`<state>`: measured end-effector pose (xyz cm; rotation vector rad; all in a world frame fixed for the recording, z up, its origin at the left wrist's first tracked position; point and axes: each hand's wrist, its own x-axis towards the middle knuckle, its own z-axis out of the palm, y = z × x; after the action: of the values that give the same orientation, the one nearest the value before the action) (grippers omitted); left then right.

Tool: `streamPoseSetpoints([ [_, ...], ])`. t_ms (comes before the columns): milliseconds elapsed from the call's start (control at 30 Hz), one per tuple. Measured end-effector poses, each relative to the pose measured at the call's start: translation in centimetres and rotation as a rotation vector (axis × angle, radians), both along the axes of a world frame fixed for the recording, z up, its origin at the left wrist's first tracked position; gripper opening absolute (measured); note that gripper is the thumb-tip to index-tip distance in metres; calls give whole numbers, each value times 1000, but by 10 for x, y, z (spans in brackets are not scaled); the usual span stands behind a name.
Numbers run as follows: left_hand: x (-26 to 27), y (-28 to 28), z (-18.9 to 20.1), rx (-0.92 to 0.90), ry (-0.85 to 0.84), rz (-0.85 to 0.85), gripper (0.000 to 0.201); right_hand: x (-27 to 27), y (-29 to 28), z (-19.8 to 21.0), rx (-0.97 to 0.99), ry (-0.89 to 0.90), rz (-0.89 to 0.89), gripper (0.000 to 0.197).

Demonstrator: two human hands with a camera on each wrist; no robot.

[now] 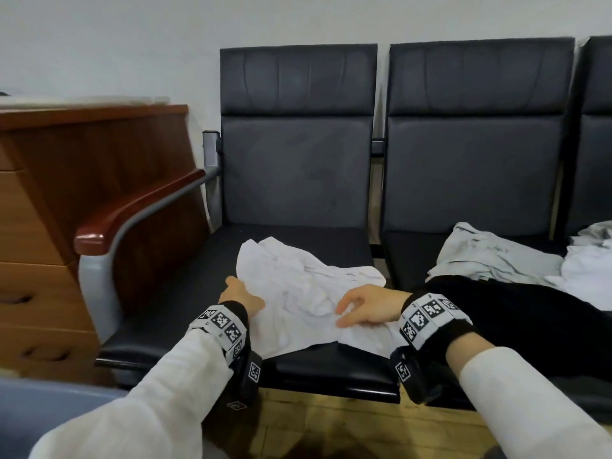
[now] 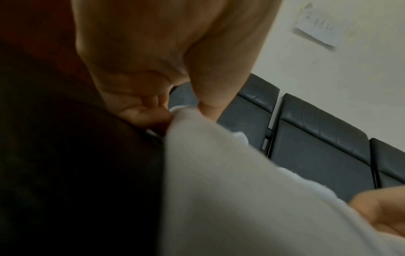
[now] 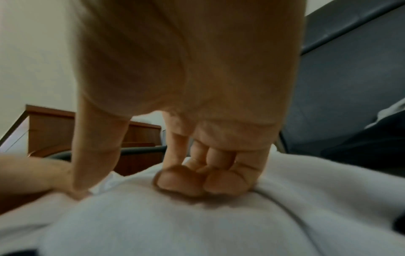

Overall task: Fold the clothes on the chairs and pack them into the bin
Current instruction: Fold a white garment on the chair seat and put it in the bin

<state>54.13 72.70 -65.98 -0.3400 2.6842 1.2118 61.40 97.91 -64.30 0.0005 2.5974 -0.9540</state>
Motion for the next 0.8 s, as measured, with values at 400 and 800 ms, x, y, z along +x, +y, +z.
streamPoseSetpoints([
  [400,26,30,28,-371,59,-425,32,-30,-46,-6,381,230,-18,10],
  [800,-19,-13,-18,-517,70,-441,47,-38,-16,-12,31,267,-128,18],
])
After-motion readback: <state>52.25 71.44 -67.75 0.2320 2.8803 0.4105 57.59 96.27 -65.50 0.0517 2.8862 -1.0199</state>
